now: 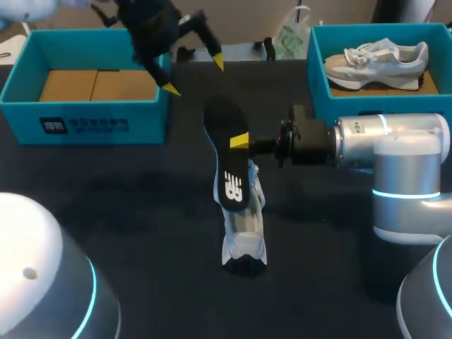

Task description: Take the shoe out of the shoebox, open the shoe tongue, remove and reinsert the insole, then place the shoe into the shoebox

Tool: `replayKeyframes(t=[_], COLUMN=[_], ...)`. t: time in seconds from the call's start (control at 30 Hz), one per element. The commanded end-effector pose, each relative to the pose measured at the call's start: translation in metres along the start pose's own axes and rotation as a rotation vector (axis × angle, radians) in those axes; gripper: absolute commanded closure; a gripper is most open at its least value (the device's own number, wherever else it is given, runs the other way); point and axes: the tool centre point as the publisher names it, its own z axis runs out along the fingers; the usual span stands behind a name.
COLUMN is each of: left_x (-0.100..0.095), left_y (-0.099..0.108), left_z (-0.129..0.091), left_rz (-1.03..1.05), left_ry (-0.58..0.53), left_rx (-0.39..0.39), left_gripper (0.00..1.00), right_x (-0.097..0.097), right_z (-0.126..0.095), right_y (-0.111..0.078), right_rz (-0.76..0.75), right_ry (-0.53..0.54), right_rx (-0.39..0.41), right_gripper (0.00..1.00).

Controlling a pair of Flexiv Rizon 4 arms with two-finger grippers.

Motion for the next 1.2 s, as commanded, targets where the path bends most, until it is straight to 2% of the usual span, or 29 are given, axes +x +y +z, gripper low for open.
replayKeyframes(t=[0.03,0.1,0.13,0.17,0.2,0.5,0.57,0.7,1.03,1.07,1.2], left_x=[0.022,0.032,0.036,0.039,0.041,0.041,0.050,0.065,0.067,0.065,0.059], left_y=[-0.005,-0.008,-0.009,-0.009,-0.009,-0.009,-0.004,0.003,0.007,0.006,0.000], left_z=[0.002,0.001,0.002,0.001,-0.001,-0.001,0.011,0.033,0.035,0.039,0.057], left_rz=[0.042,0.071,0.086,0.104,0.103,0.103,0.085,0.085,0.052,0.061,0.053], left_ry=[-0.612,-0.763,-0.808,-0.855,-0.866,-0.866,-0.908,-1.098,-1.109,-1.089,-1.073], left_rx=[-0.022,-0.015,-0.051,-0.030,-0.010,-0.010,-0.009,0.062,0.069,0.026,0.005], left_gripper=[0.00,0.00,0.00,0.00,0.00,0.00,0.00,0.00,0.00,0.00,0.00], right_x=[0.000,0.000,0.000,0.000,0.000,0.000,0.000,0.000,0.000,0.000,0.000], right_z=[0.001,0.001,0.001,0.001,0.001,0.001,0.001,0.001,0.001,0.001,0.001], right_y=[-0.001,-0.001,-0.001,-0.001,-0.001,-0.001,-0.001,-0.001,-0.001,-0.001,-0.001], right_rz=[0.000,0.000,0.000,0.000,0.000,0.000,0.000,0.000,0.000,0.000,0.000], right_ry=[-0.003,-0.003,-0.003,-0.003,-0.003,-0.003,-0.003,-0.003,-0.003,-0.003,-0.003], right_rx=[-0.003,-0.003,-0.003,-0.003,-0.003,-0.003,-0.003,-0.003,-0.003,-0.003,-0.003], right_gripper=[1.00,1.00,1.00,1.00,1.00,1.00,1.00,1.00,1.00,1.00,1.00])
